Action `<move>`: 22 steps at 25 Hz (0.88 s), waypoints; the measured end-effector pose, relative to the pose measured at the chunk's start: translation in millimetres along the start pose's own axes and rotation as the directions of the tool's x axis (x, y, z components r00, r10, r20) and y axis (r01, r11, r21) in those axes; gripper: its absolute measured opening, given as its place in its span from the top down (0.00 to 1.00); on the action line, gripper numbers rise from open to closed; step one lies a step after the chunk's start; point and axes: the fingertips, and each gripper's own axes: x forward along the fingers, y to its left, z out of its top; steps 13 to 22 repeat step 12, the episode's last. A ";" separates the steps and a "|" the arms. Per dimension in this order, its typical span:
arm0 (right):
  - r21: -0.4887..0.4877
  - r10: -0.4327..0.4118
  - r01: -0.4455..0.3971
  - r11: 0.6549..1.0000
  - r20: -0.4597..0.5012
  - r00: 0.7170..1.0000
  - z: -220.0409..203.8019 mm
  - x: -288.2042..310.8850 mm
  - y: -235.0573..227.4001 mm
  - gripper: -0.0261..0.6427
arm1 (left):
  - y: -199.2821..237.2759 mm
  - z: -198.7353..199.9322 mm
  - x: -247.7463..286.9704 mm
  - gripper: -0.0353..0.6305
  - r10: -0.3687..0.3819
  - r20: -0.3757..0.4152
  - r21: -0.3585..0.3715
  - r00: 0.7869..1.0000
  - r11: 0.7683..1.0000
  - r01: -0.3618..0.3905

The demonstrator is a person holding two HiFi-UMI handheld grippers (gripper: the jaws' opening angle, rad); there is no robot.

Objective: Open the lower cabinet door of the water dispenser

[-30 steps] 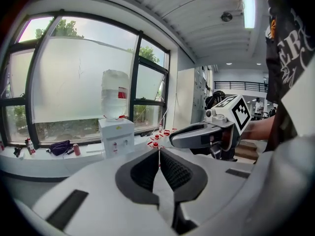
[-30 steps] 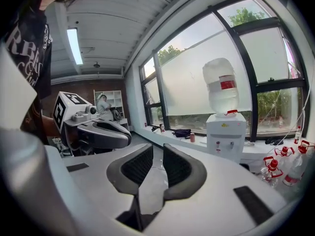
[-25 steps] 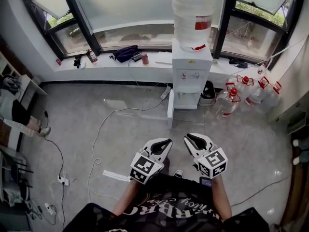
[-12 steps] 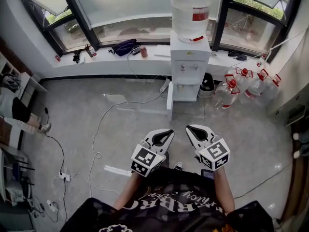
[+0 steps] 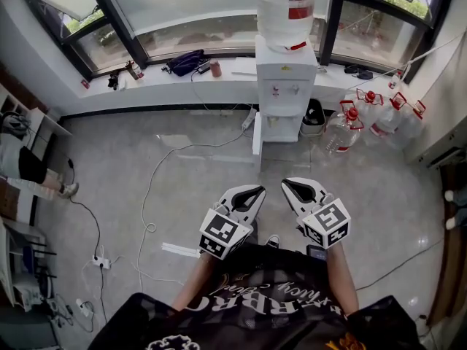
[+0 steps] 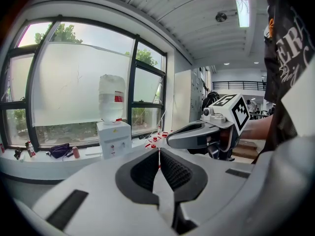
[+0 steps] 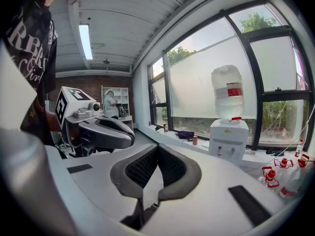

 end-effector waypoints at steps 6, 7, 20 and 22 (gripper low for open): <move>-0.003 -0.012 0.012 1.000 -0.006 1.000 1.8 -0.8 -6.5 0.94 | 5.0 -0.8 -1.9 0.92 0.004 -0.002 -0.006 1.000 1.000 -0.004; -0.002 -0.020 0.020 1.000 -0.005 1.000 2.3 -2.0 -10.8 0.94 | 6.8 -0.3 -1.6 0.92 0.006 0.000 -0.006 1.000 1.000 -0.006; 0.003 -0.062 0.062 0.998 0.019 0.998 6.4 -3.6 -31.5 0.94 | 19.3 -1.0 1.1 0.92 0.020 0.010 -0.003 1.000 1.000 -0.020; 0.003 -0.062 0.062 0.998 0.019 0.998 6.4 -3.6 -31.5 0.94 | 19.3 -1.0 1.1 0.92 0.020 0.010 -0.003 1.000 1.000 -0.020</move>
